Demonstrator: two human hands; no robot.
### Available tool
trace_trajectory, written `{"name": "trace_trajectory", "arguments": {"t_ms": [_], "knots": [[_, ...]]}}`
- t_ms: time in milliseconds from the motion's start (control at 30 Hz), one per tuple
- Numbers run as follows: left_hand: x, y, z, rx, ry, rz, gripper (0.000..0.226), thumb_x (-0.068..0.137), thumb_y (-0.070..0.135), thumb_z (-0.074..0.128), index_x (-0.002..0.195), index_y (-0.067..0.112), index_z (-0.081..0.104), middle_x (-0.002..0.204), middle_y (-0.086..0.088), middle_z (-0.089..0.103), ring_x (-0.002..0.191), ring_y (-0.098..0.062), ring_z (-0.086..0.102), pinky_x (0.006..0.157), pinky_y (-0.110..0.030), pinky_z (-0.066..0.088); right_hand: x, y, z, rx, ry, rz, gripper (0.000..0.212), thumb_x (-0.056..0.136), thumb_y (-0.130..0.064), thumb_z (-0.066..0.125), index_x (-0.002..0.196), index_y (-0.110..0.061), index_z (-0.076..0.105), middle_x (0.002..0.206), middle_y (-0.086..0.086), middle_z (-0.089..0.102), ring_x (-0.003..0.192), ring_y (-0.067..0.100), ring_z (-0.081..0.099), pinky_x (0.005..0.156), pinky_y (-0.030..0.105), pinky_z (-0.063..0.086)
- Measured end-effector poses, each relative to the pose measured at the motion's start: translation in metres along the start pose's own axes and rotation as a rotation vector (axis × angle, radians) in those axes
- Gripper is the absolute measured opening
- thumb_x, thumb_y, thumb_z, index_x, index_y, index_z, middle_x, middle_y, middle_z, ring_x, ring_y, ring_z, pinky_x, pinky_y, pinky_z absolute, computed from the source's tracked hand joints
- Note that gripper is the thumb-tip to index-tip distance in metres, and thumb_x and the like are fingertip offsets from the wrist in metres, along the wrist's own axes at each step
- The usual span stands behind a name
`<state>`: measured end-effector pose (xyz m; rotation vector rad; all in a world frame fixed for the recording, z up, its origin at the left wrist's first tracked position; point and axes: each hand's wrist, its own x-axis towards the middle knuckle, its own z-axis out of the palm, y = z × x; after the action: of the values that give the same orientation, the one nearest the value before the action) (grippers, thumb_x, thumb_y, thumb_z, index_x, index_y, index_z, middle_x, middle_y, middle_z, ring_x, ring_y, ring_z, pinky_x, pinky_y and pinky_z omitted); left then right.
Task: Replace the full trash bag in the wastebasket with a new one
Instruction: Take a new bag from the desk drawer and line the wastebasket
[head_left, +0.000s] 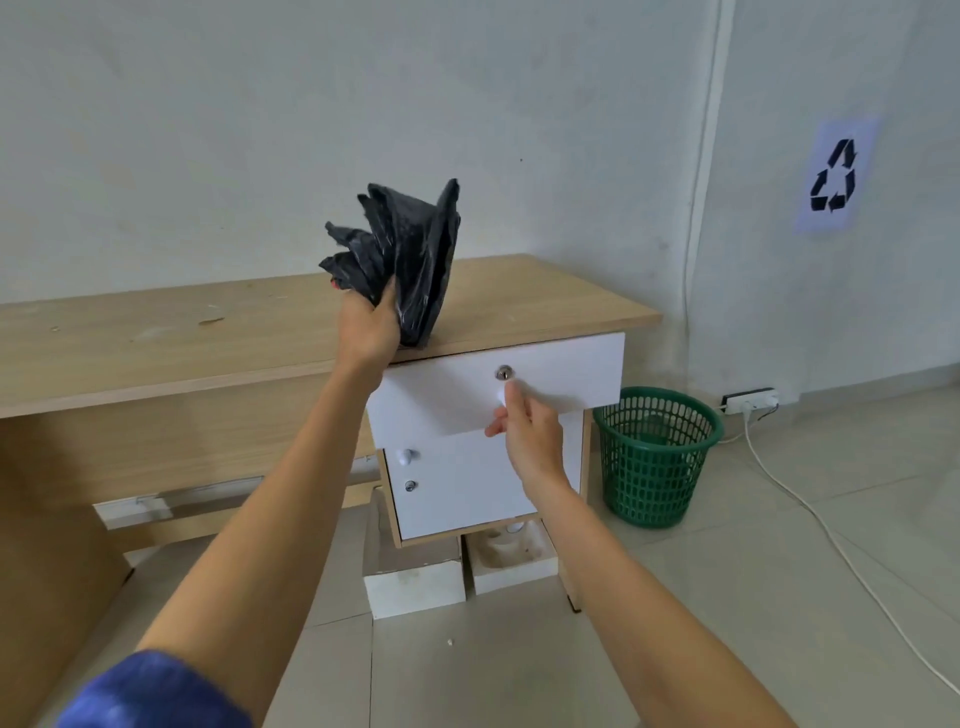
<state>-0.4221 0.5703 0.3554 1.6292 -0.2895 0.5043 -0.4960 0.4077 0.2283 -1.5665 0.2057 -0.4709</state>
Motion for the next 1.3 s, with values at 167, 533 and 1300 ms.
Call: {"name": "trace_trajectory", "arguments": {"t_ms": [167, 533, 1300], "knots": [[0.009, -0.001, 0.003, 0.023, -0.012, -0.08, 0.043, 0.105, 0.039, 0.053, 0.136, 0.01, 0.06, 0.116, 0.005, 0.065, 0.11, -0.016, 0.06, 0.094, -0.028, 0.046, 0.035, 0.002, 0.015, -0.013, -0.067, 0.104, 0.042, 0.105, -0.04, 0.038, 0.095, -0.012, 0.068, 0.079, -0.001, 0.079, 0.102, 0.02, 0.065, 0.076, 0.031, 0.04], [0.019, -0.011, -0.001, 0.0, -0.062, -0.118, 0.051, 0.098, 0.052, 0.055, 0.133, 0.015, 0.062, 0.13, 0.001, 0.067, 0.121, -0.019, 0.062, 0.109, -0.039, 0.047, 0.06, 0.007, 0.037, 0.005, -0.075, 0.109, 0.036, 0.106, -0.046, 0.039, 0.102, -0.018, 0.062, 0.1, 0.012, 0.076, 0.073, 0.017, 0.062, 0.065, 0.028, 0.041], [-0.004, 0.023, 0.057, 0.071, -0.385, 0.208, 0.033, 0.106, 0.035, 0.053, 0.132, 0.018, 0.063, 0.12, 0.003, 0.072, 0.112, -0.012, 0.066, 0.097, -0.028, 0.053, 0.06, -0.162, -0.009, -0.008, 0.045, -0.284, 0.085, 0.067, -0.071, 0.081, 0.134, -0.03, 0.048, 0.125, -0.013, 0.066, 0.117, 0.01, 0.063, 0.101, 0.039, 0.053]]}}
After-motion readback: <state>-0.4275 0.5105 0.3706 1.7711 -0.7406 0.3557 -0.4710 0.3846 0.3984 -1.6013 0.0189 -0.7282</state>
